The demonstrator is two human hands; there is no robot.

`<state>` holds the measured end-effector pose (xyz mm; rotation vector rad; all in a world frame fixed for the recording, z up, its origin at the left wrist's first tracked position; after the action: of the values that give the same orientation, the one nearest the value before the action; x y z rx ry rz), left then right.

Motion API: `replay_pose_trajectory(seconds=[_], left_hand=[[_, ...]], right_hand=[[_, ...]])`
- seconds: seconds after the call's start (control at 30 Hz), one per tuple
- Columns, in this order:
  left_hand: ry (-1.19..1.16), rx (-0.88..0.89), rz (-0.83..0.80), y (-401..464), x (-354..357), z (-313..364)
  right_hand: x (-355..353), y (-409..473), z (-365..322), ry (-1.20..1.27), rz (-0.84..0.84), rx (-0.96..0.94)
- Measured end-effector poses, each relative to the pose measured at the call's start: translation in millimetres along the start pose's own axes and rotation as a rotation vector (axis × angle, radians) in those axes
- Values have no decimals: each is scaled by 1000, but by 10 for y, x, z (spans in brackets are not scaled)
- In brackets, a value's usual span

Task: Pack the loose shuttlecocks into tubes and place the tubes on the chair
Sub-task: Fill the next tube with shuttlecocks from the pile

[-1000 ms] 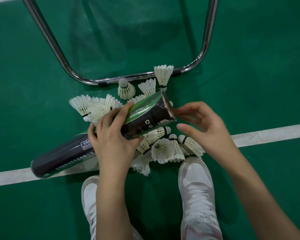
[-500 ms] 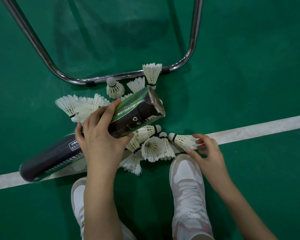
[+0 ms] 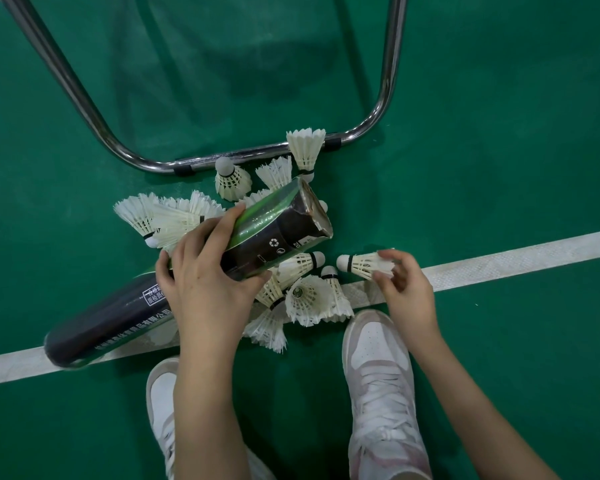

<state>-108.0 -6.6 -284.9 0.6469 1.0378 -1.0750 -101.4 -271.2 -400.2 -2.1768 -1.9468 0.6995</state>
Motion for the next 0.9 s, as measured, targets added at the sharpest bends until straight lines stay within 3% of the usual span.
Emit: replay_pose_trajectory(seconds=[0.47,0.9], left_hand=[[27,1,10,19,11,-39],[35,56,48,6,20,94]], right_hand=[[-22,-14,-1181,210,-33,-318],[505,-329,-1463,132,-392,-325]])
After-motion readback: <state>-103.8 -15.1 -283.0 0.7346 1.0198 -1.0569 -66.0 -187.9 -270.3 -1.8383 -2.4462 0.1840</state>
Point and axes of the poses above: each hand's wrist, its own y-axis towards the middle knuckle, its own x-axis out of the palm, z = x × y, the point moved 8 cm from there along y, towards the middle knuckle, and after that the axes turned 7 degrees about y, right-handed, at the moved point
